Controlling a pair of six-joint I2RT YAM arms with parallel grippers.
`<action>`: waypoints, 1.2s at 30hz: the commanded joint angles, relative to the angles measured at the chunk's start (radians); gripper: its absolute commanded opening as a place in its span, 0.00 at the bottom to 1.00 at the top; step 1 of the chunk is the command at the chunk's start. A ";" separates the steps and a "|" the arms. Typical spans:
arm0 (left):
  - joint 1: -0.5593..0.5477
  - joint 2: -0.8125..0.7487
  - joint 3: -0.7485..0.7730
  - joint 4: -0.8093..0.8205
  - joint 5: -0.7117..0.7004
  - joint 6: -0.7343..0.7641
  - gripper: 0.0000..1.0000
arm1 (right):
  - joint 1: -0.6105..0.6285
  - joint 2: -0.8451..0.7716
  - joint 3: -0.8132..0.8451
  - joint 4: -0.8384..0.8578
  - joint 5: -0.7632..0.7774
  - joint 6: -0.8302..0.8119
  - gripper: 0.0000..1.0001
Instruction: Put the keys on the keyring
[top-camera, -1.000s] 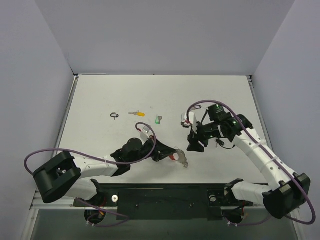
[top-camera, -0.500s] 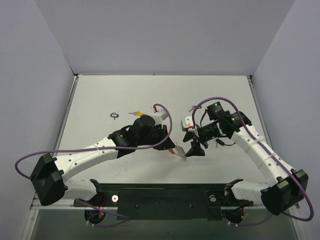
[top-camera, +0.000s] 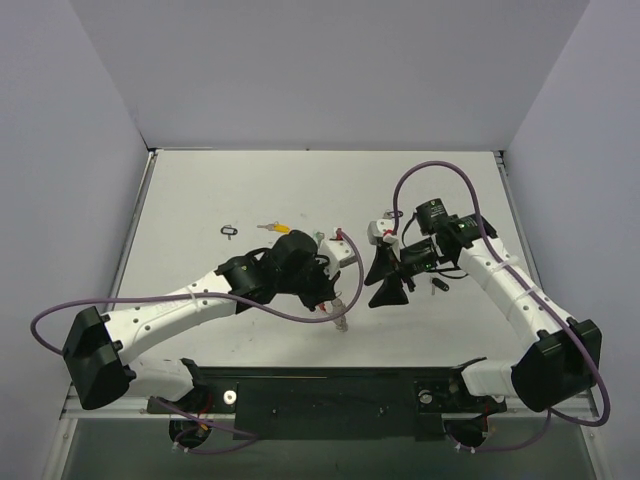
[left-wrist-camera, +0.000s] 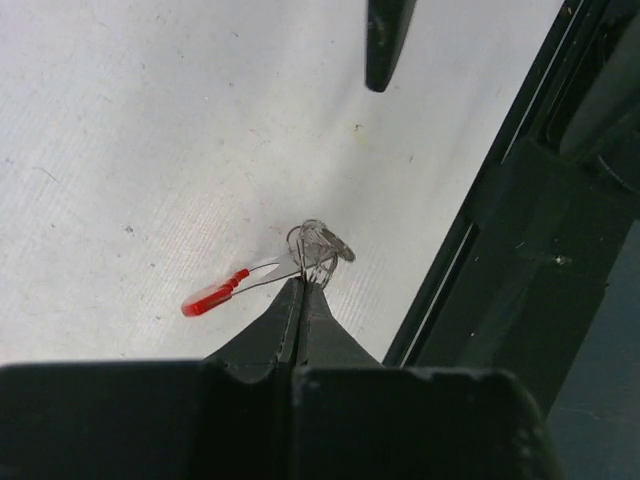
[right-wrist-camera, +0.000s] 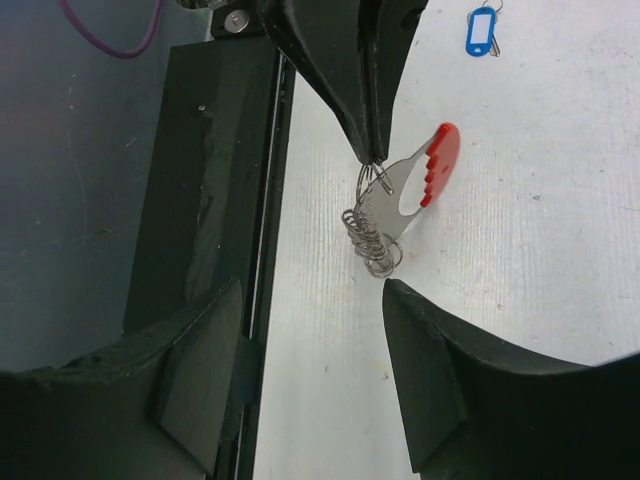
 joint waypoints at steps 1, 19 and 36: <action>-0.018 0.004 0.030 0.060 0.012 0.169 0.00 | 0.000 0.035 0.013 -0.057 -0.106 -0.077 0.53; -0.074 -0.052 -0.166 0.508 0.062 0.101 0.00 | -0.006 0.127 0.037 -0.206 -0.110 -0.264 0.44; -0.122 -0.102 -0.326 0.775 0.027 -0.052 0.00 | -0.031 0.291 0.178 -0.735 -0.138 -0.790 0.32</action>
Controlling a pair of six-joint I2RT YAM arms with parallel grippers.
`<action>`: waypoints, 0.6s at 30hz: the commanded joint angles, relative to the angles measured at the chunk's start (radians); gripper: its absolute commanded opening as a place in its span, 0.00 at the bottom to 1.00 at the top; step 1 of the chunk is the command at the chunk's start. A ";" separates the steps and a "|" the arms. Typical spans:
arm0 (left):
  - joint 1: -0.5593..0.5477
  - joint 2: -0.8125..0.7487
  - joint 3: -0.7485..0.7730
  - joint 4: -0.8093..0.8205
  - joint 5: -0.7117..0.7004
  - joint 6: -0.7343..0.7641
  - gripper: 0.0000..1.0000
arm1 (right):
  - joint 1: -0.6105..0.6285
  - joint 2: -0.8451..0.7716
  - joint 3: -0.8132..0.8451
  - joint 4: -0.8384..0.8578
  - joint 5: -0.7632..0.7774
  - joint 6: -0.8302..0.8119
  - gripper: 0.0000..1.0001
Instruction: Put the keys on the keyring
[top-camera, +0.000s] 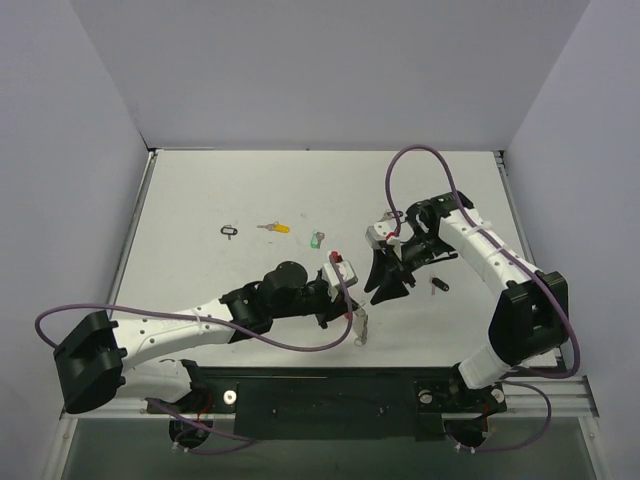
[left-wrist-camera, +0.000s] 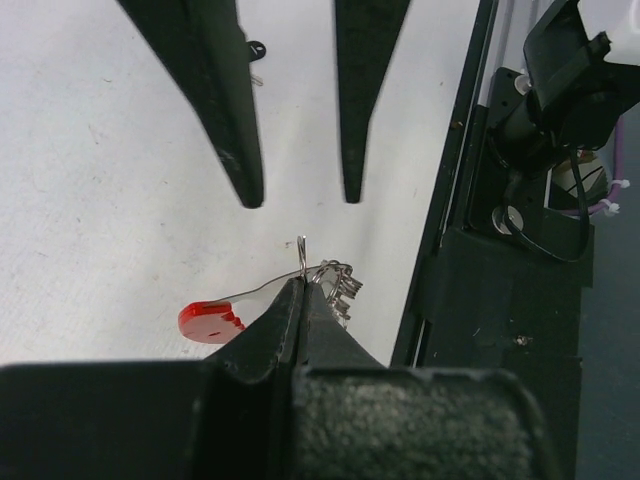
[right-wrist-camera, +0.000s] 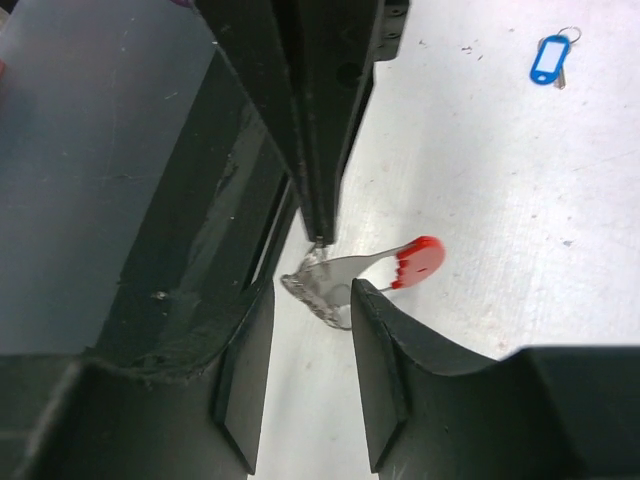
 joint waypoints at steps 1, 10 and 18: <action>-0.019 -0.039 -0.025 0.175 -0.013 -0.052 0.00 | -0.005 0.045 0.040 -0.312 -0.064 -0.207 0.32; -0.038 -0.059 -0.049 0.221 -0.042 -0.080 0.00 | -0.011 0.018 0.078 -0.312 -0.023 -0.141 0.31; -0.053 -0.097 -0.103 0.267 -0.094 -0.097 0.00 | -0.054 -0.079 0.147 -0.267 0.069 0.084 0.31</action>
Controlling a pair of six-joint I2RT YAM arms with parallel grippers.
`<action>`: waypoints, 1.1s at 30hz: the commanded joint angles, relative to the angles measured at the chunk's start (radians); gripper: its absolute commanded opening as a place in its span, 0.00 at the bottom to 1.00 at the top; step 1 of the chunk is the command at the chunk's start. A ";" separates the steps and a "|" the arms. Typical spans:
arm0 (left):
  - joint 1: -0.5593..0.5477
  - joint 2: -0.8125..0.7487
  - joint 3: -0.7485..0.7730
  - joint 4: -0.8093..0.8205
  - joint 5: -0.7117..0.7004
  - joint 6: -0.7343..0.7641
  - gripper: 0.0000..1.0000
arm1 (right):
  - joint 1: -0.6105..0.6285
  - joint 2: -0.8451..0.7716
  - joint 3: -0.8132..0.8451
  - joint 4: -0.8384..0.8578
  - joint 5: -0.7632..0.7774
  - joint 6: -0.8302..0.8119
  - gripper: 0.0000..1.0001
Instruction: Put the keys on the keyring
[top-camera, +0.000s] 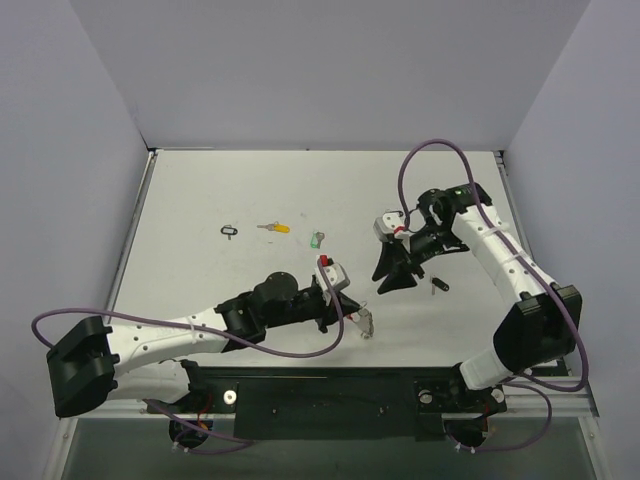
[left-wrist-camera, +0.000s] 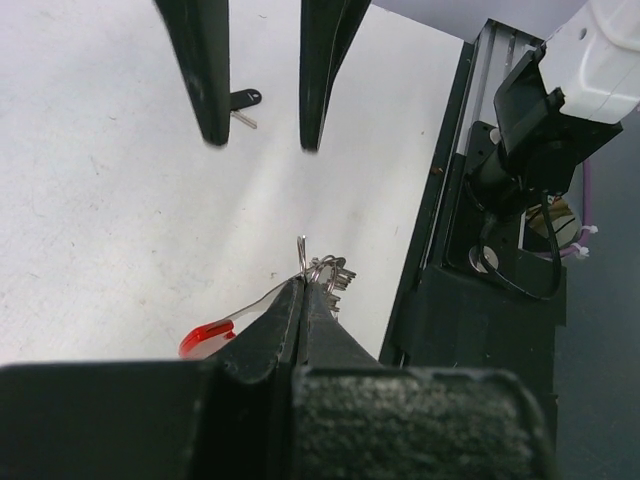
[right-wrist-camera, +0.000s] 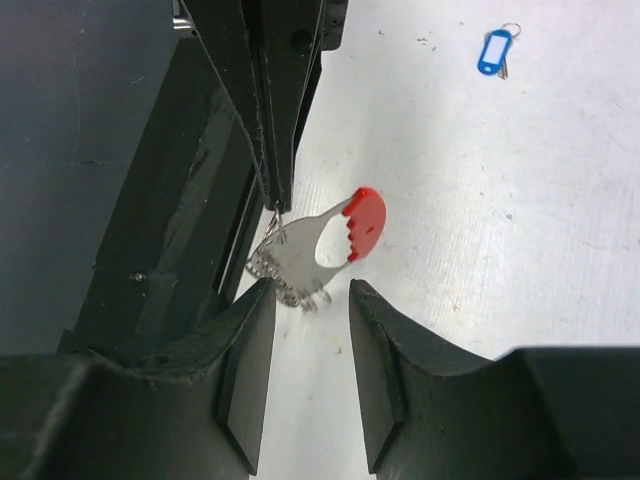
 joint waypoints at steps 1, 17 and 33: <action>-0.011 -0.043 -0.017 0.103 -0.039 -0.018 0.00 | -0.018 -0.084 0.051 -0.185 0.058 0.193 0.31; -0.041 -0.060 -0.024 0.143 -0.058 0.001 0.00 | 0.124 -0.316 -0.215 0.426 0.144 0.571 0.40; -0.047 -0.036 -0.017 0.161 -0.050 0.007 0.00 | 0.146 -0.256 -0.181 0.252 0.049 0.409 0.20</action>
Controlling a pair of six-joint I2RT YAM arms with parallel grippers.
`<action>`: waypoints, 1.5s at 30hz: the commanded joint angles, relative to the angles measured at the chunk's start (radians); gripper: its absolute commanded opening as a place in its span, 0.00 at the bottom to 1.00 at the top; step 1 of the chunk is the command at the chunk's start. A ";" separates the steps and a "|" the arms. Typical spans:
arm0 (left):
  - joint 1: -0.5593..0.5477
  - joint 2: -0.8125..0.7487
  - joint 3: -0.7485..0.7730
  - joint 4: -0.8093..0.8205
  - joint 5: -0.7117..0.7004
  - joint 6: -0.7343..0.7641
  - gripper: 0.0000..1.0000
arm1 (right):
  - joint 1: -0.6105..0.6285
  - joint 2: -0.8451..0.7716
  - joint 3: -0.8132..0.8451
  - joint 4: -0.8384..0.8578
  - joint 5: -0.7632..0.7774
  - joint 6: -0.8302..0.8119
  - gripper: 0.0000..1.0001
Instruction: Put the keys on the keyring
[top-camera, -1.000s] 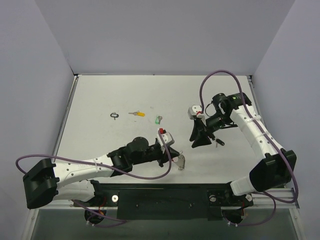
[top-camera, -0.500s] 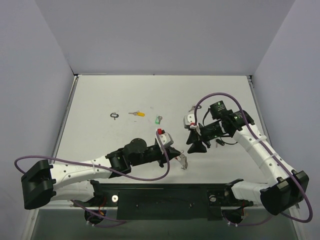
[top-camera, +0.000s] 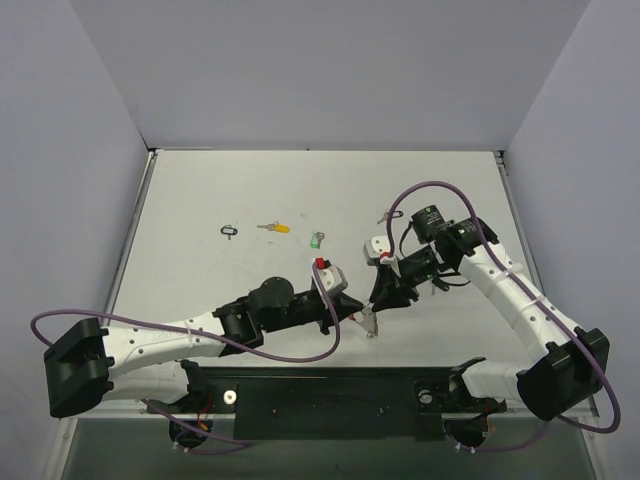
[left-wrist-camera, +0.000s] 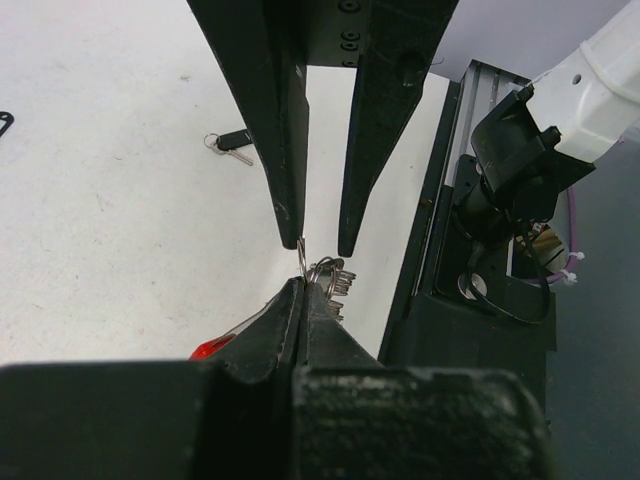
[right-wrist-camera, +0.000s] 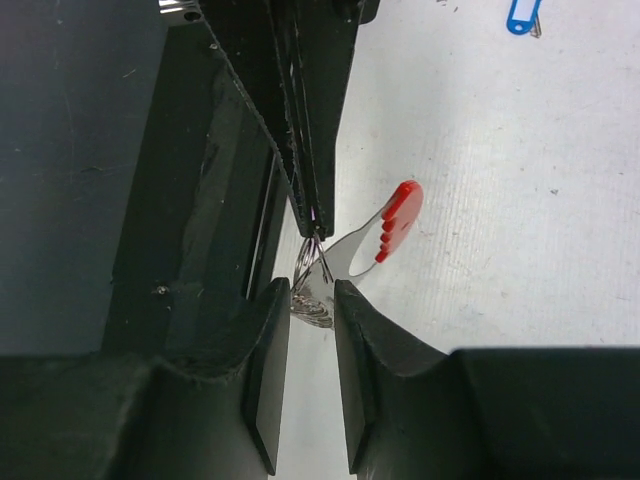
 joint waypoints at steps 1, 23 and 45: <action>-0.006 -0.002 0.012 0.082 0.003 0.007 0.00 | 0.013 0.023 0.031 -0.112 -0.067 -0.085 0.20; -0.006 0.024 0.015 0.108 0.025 -0.004 0.00 | 0.018 0.059 0.059 -0.174 -0.093 -0.134 0.07; -0.008 -0.051 -0.174 0.395 -0.069 -0.139 0.38 | 0.007 0.075 0.071 -0.189 -0.103 -0.108 0.00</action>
